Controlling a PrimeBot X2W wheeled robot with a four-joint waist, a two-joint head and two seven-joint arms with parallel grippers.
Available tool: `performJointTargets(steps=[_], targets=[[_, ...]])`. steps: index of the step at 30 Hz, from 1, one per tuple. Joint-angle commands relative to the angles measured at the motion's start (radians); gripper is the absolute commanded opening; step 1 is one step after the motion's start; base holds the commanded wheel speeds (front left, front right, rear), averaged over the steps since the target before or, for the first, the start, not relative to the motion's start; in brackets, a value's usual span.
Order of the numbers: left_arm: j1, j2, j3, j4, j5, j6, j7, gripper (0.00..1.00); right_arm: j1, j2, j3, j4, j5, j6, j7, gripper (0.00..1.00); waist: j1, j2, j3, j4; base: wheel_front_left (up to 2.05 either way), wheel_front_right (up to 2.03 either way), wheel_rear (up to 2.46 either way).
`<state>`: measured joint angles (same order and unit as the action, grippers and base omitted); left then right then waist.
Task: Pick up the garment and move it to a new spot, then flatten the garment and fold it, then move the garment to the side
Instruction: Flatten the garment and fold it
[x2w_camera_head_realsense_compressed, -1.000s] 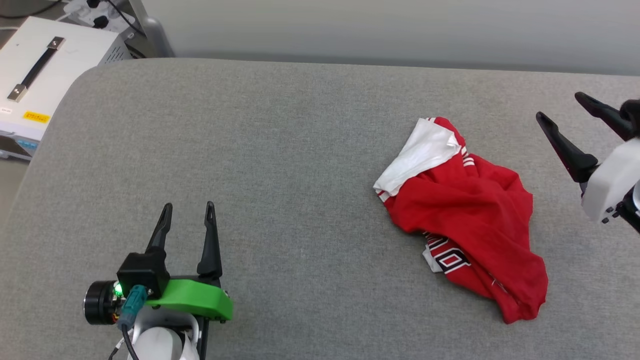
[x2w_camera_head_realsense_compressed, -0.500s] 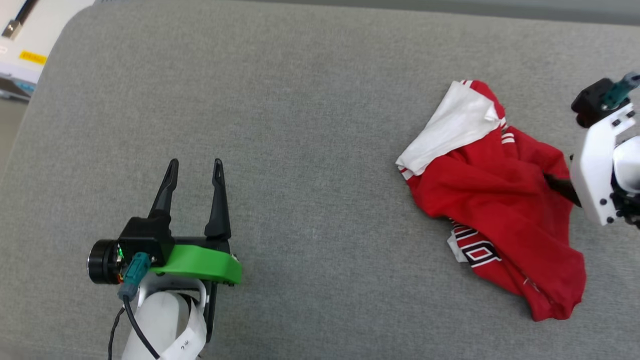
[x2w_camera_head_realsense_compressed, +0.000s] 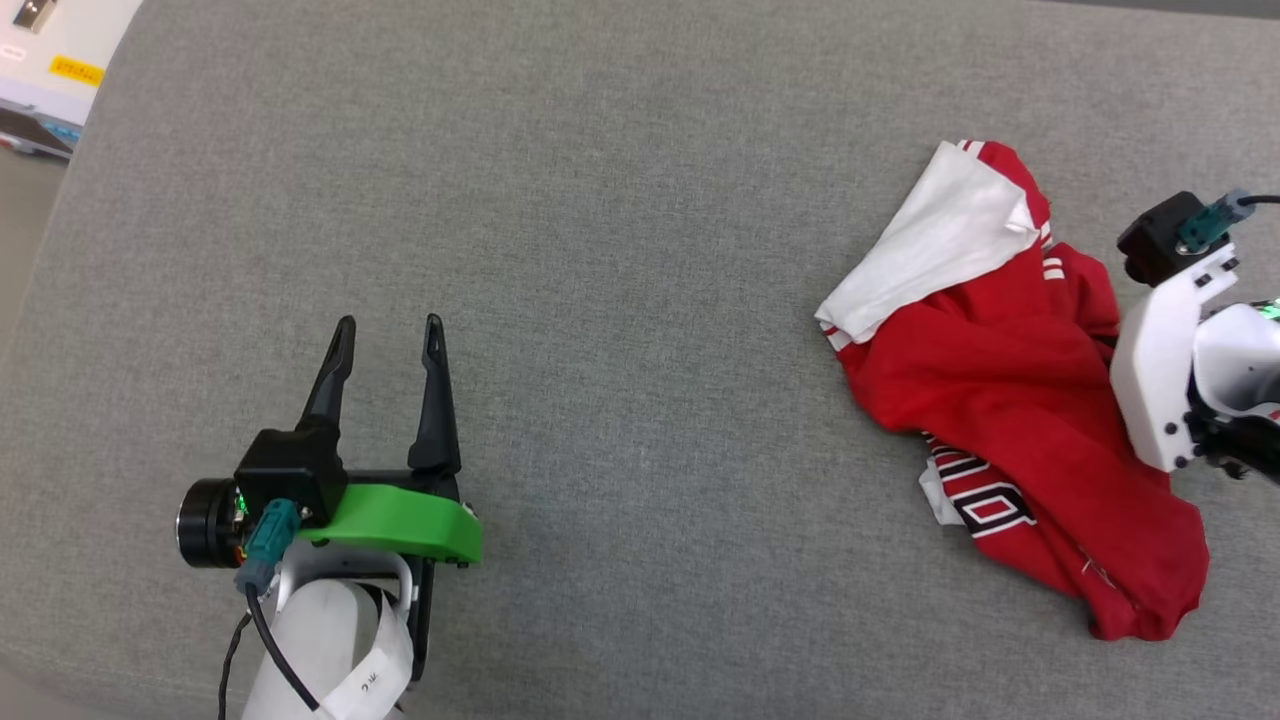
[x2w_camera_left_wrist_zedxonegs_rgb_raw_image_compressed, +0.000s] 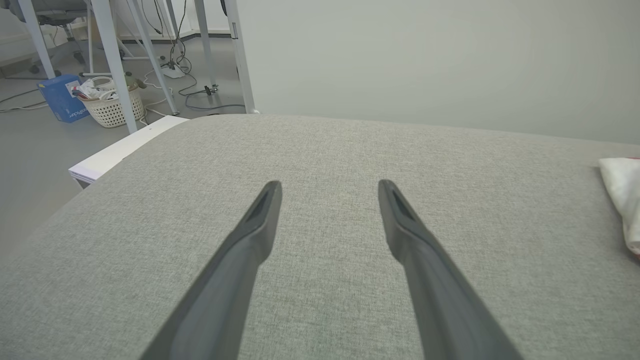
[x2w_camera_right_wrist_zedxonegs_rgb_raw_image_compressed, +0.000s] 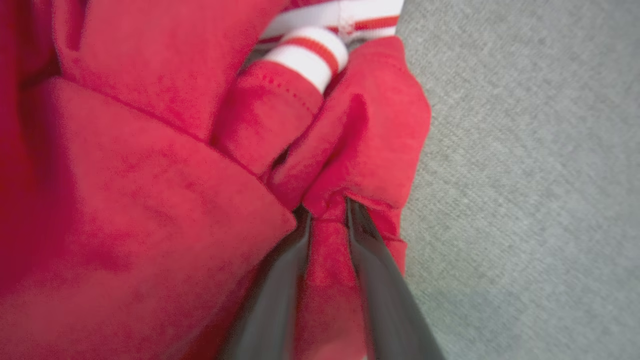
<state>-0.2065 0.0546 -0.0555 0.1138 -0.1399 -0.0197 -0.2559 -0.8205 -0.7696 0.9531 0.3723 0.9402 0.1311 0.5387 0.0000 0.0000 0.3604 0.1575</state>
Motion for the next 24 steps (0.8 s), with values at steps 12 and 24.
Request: performJointTargets(steps=[12, 24], targets=[[0.092, -0.004, 0.037, 0.018, 0.026, -0.006, -0.006, 1.00, 0.081, -0.158, -0.122, -0.190, 0.072, 0.000, -0.269, 0.00, 0.0000, 0.0000, -0.211, -0.097, 0.00, 0.00, 0.00], [0.158, -0.004, 0.036, 0.019, 0.017, 0.001, -0.006, 1.00, 0.653, -0.204, -0.391, -0.143, 0.196, 0.000, -0.403, 0.00, 0.0000, 0.0000, -0.261, -0.127, 0.00, 0.00, 0.00]])
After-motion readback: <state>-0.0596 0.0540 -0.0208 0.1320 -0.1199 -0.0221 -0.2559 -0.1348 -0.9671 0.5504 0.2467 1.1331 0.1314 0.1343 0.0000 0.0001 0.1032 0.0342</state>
